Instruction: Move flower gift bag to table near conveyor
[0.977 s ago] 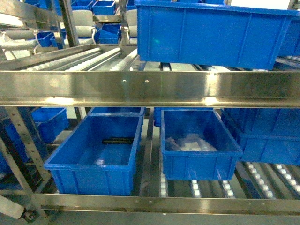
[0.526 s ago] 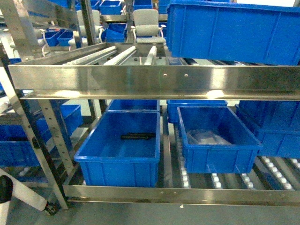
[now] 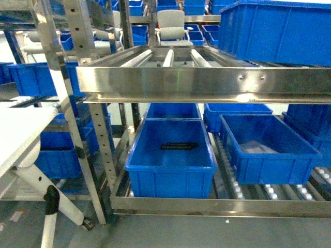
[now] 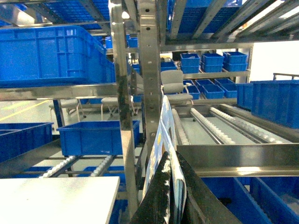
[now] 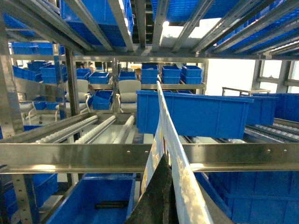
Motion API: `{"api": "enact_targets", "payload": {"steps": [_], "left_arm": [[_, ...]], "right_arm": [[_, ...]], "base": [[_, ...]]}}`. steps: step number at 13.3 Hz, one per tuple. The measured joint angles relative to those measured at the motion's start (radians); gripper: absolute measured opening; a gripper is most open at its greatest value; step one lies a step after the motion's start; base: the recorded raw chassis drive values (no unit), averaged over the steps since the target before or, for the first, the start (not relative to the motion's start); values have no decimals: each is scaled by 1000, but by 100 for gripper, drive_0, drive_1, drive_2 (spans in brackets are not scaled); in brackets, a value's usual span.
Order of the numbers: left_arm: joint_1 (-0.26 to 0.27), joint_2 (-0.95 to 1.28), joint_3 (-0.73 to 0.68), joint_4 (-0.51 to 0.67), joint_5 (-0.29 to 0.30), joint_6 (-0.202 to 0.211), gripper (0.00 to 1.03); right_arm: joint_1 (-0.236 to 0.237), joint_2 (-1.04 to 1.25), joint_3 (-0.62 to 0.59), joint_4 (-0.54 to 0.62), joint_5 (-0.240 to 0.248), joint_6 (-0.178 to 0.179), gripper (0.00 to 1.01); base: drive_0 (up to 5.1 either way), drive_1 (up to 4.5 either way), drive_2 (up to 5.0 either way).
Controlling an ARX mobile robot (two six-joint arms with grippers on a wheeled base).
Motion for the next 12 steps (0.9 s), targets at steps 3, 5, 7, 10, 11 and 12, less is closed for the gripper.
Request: {"api": "enact_targets", "payload": {"steps": [3,5,7,10,11,12], "left_arm": [[0,0,0,1,0,0,2],[0,0,0,2,0,0,2],[0,0,0,0,0,0,2],[0,0,0,0,0,0,2],[0,0,0,0,0,0,2],[0,0,0,0,0,0,2]], "right_arm": [[0,0,0,1,0,0,2],[0,-1,0,6,0,0,2],[0,0,0,0,0,0,2],[0,-1,0,3,0,0,2],[0,0,0,2,0,0,2],[0,0,0,1,0,0,2]], "base": [[-486,88,358],[-486,88,358],[-486,88,358],[-486,88,358],[-486,88,358],[-486,88,358]]}}
